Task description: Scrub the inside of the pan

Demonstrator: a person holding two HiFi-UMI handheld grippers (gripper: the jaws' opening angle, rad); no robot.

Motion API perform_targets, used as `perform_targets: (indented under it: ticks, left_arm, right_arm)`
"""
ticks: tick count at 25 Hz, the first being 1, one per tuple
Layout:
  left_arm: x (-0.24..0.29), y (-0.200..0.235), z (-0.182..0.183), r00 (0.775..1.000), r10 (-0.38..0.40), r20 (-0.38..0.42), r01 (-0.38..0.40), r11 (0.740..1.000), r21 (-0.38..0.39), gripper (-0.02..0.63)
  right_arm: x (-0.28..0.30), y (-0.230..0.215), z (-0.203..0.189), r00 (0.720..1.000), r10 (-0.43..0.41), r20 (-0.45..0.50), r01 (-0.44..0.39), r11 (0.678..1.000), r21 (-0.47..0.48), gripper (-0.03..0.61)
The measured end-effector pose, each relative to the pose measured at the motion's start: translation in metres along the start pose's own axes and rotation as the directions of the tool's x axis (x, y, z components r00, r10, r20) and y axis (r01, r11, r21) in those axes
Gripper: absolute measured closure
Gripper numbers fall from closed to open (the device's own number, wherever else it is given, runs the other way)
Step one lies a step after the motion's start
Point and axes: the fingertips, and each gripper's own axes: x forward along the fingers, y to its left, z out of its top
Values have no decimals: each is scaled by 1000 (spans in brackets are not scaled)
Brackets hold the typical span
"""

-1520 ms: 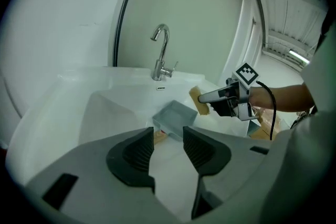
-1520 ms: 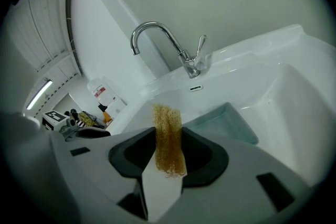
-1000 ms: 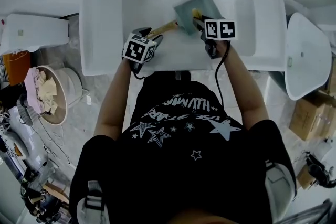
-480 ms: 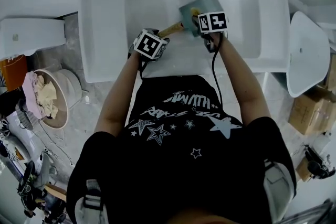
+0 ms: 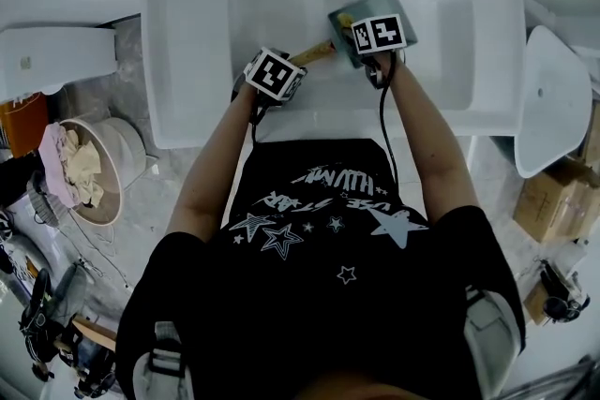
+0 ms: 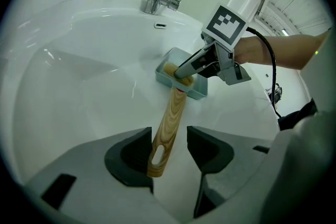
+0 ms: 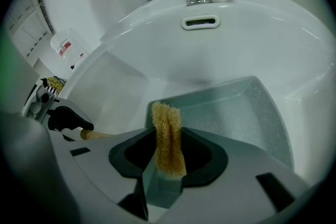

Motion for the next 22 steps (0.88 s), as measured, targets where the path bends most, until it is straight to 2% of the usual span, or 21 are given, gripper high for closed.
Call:
perform_targets:
  ticks: [12,16,22]
  left_arm:
    - [5,7,-5,997,53,-61,-56,998,-43,419]
    - [7,8,-5,997,47,-60,-50,998,-48,420]
    - [7,9,-6,997,45,-60,-48,997,-55,420]
  right_arm:
    - [10,7,5,992,108,-63,-110,994,-28,436]
    - [13,5,5,990,109,-87,-111,994,-14,438]
    - [15,3,5,991,82,-109,-89,994,-61,438]
